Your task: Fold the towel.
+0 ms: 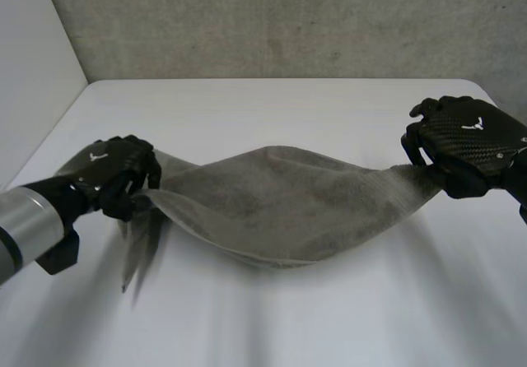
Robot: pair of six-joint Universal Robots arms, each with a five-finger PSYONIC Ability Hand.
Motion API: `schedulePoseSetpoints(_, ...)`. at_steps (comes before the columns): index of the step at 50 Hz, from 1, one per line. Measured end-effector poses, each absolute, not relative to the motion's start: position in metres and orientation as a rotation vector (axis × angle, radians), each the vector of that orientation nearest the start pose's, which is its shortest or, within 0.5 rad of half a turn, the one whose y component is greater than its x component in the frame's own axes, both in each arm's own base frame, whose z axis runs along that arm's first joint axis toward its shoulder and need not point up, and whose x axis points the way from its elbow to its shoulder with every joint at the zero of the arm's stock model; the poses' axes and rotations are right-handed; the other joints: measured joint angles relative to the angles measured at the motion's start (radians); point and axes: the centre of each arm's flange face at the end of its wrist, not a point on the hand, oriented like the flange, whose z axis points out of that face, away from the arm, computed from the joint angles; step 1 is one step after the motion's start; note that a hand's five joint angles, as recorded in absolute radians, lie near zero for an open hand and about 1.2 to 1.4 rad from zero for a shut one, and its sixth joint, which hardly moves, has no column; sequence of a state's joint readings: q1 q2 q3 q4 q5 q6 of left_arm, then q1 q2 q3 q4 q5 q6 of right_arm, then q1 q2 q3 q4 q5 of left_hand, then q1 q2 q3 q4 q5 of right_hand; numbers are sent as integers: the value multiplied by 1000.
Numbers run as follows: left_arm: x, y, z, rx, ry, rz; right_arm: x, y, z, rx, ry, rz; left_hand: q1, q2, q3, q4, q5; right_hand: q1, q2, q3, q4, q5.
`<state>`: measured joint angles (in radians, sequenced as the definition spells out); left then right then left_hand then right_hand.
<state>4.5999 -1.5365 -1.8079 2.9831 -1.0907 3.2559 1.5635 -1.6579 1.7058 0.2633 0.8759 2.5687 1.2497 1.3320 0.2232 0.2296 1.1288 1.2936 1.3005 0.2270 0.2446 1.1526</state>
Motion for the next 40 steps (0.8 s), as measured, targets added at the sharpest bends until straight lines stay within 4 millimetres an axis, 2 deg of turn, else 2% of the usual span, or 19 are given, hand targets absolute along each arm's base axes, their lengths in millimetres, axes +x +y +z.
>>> schedulePoseSetpoints(5, -193, -243, 247, 786, 2811, -1998, 192, -248, 268, -1279, 2003, -1728, 0, 0, 0, 0, 0, 0, 0, 0, 0, 0)
schedulePoseSetpoints(11, -194, -280, 234, 808, 2825, -1951, 212, -267, 249, -1417, 1957, -1661, 0, 0, 0, 0, 0, 0, 0, 0, 0, 0)
schedulePoseSetpoints(16, -206, -325, 227, 944, 2713, -1979, 239, -295, 246, -1492, 1875, -1769, 0, 0, 0, 0, 0, 1, 0, 0, 0, 0)
schedulePoseSetpoints(18, -212, -342, 231, 1002, 2624, -2031, 249, -308, 254, -1487, 1830, -1882, 0, 0, 0, 0, 0, 1, 0, 0, 0, 0)
schedulePoseSetpoints(20, -222, -365, 244, 1065, 2460, -2142, 260, -328, 281, -1404, 1738, -2120, 0, 0, 0, 0, 0, 1, 0, 0, 0, 0)
schedulePoseSetpoints(21, -225, -369, 249, 1076, 2414, -2174, 262, -332, 290, -1371, 1713, -2177, 0, 0, 0, 0, 0, 1, 0, 0, 0, 0)
schedulePoseSetpoints(24, -239, -389, 285, 1097, 2093, -2396, 263, -344, 344, -1131, 1542, -2464, 0, 0, 0, 0, 0, 24, 0, 0, 0, 2)
schedulePoseSetpoints(25, -244, -392, 304, 1088, 1942, -2492, 262, -345, 364, -1040, 1475, -2537, 0, 0, 0, 0, 0, 24, 0, 0, 0, 3)
schedulePoseSetpoints(26, -248, -394, 324, 1071, 1800, -2577, 259, -343, 383, -951, 1404, -2595, 0, 0, 0, 0, 0, 24, 0, 0, 0, 4)
schedulePoseSetpoints(28, -251, -392, 350, 1040, 1618, -2677, 255, -341, 400, -876, 1342, -2634, 0, 0, 0, 0, 0, 24, 0, 0, 0, 4)
schedulePoseSetpoints(29, -252, -386, 379, 1000, 1433, -2770, 251, -337, 416, -808, 1280, -2657, 0, 0, 0, 0, 0, 24, 0, 0, 0, 4)
schedulePoseSetpoints(30, -251, -380, 399, 971, 1309, -2827, 248, -334, 424, -777, 1248, -2661, 0, 0, 0, 0, 0, 24, 0, 0, 0, 3)
schedulePoseSetpoints(33, -247, -365, 429, 945, 1129, -2918, 244, -329, 427, -775, 1238, -2622, 0, 1, 0, 0, 0, 24, 0, 0, 0, 4)
schedulePoseSetpoints(36, -244, -358, 430, 1003, 1124, -2940, 244, -326, 415, -827, 1286, -2545, 0, 5, 0, 0, 5, 24, 0, 0, 0, 4)
schedulePoseSetpoints(38, -243, -357, 419, 1080, 1190, -2927, 246, -324, 399, -882, 1338, -2469, 0, 5, 0, 0, 9, 24, 0, 0, 0, 4)
schedulePoseSetpoints(40, -238, -359, 397, 1172, 1318, -2883, 248, -321, 377, -948, 1400, -2377, 0, 5, 0, 0, 9, 24, 0, 0, 0, 4)
